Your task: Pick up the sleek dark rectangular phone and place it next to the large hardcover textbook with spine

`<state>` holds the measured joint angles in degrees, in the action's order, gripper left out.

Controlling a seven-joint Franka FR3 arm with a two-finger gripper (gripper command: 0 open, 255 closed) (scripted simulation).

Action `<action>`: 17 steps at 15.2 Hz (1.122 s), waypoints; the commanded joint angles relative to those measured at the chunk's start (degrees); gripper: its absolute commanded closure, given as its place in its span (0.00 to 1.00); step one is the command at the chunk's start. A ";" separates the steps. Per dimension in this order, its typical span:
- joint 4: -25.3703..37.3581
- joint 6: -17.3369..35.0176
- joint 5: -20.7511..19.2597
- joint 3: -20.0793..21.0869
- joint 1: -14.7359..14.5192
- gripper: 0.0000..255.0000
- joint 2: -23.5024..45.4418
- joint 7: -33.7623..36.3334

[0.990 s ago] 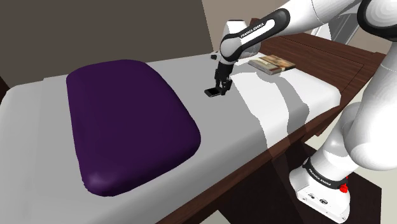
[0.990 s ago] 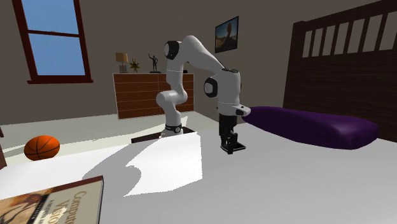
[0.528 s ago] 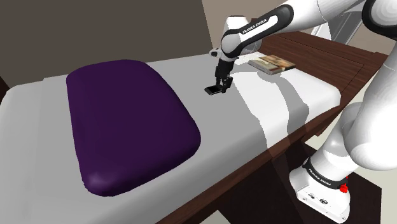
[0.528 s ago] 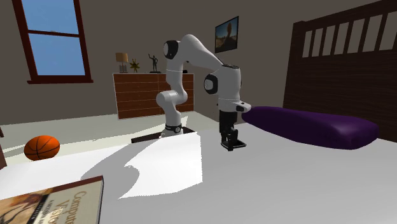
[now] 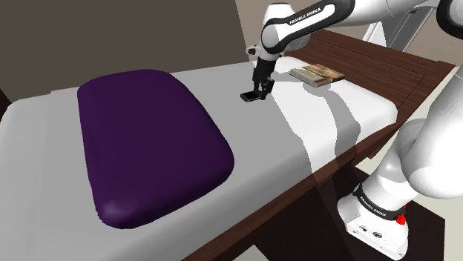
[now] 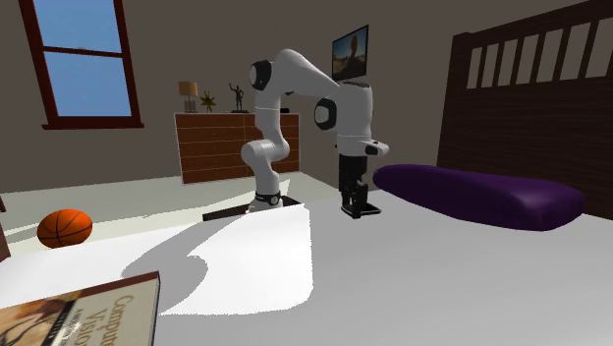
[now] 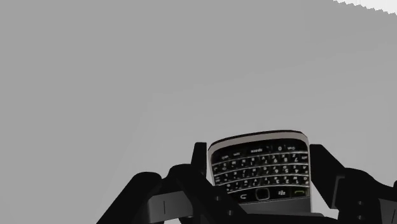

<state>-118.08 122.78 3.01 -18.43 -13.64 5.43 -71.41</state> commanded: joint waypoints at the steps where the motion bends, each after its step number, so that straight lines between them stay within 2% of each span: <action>1: 0.58 -1.29 -0.33 0.03 -0.12 1.00 -0.74 0.39; 8: 3.54 -6.05 -1.12 0.01 -0.23 1.00 -2.65 0.99; 17: -3.95 -4.92 -4.01 -5.59 5.34 1.00 -9.35 -8.81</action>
<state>-121.33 117.52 -0.77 -23.43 -8.85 -3.53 -79.13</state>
